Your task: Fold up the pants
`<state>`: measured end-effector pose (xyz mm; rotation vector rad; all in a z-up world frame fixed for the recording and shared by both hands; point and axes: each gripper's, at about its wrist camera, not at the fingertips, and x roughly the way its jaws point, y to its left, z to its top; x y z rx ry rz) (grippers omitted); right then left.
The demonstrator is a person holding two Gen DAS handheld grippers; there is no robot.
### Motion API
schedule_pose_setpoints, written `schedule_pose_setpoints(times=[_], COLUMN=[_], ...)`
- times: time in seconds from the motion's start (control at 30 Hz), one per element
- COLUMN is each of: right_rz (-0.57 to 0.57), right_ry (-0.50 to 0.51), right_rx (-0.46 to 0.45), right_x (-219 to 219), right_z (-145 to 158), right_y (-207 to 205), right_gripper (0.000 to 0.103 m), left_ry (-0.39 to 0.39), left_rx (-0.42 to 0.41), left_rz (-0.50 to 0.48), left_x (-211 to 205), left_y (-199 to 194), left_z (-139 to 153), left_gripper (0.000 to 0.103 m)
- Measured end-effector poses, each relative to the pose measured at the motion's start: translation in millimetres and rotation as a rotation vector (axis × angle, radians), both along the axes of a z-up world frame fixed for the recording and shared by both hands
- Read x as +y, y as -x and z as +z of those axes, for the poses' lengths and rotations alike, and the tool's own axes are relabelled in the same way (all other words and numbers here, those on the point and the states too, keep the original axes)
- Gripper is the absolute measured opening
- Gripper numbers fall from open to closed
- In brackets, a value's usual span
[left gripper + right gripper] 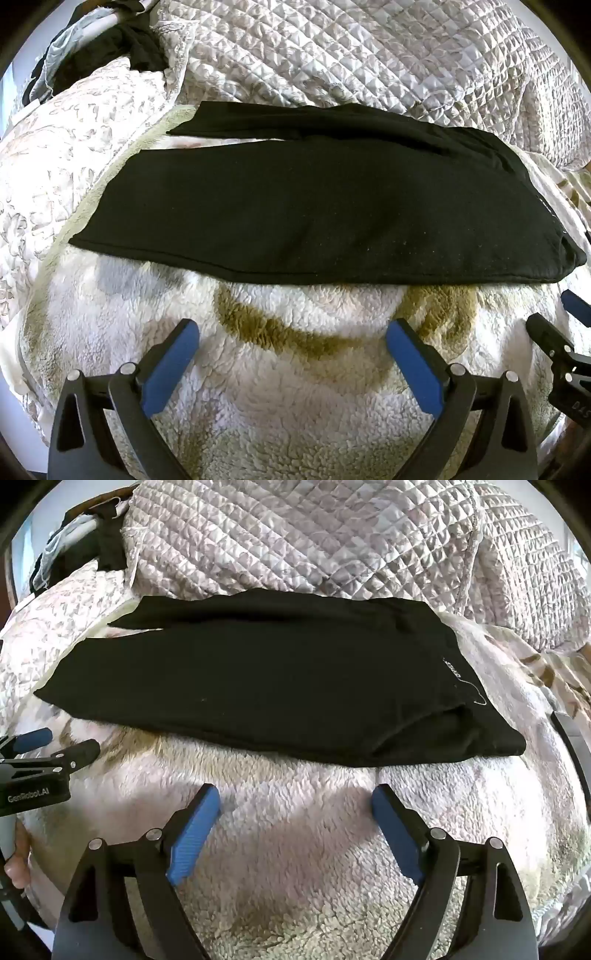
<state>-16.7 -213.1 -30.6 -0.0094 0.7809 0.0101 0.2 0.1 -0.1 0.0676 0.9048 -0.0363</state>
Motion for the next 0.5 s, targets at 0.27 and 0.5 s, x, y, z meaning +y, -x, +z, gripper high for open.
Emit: schedule_pose_setpoints(times=[0.27,0.5], right_rz=[-0.001,0.0], right_ry=[-0.002,0.001], right_rx=[0.003,-0.009], right_x=[0.4,0.6], right_z=[0.3,0.0], right_y=[-0.6,0.6], right_gripper=[0.085,0.085], left_ry=[-0.001,-0.004], left_rx=[0.003,0.006], left_rz=[-0.005,-0.015], left_x=[0.4,-0.9], left_y=[-0.3,-0.7], left_z=[0.1,-0.7], left_gripper=[0.102,0.102])
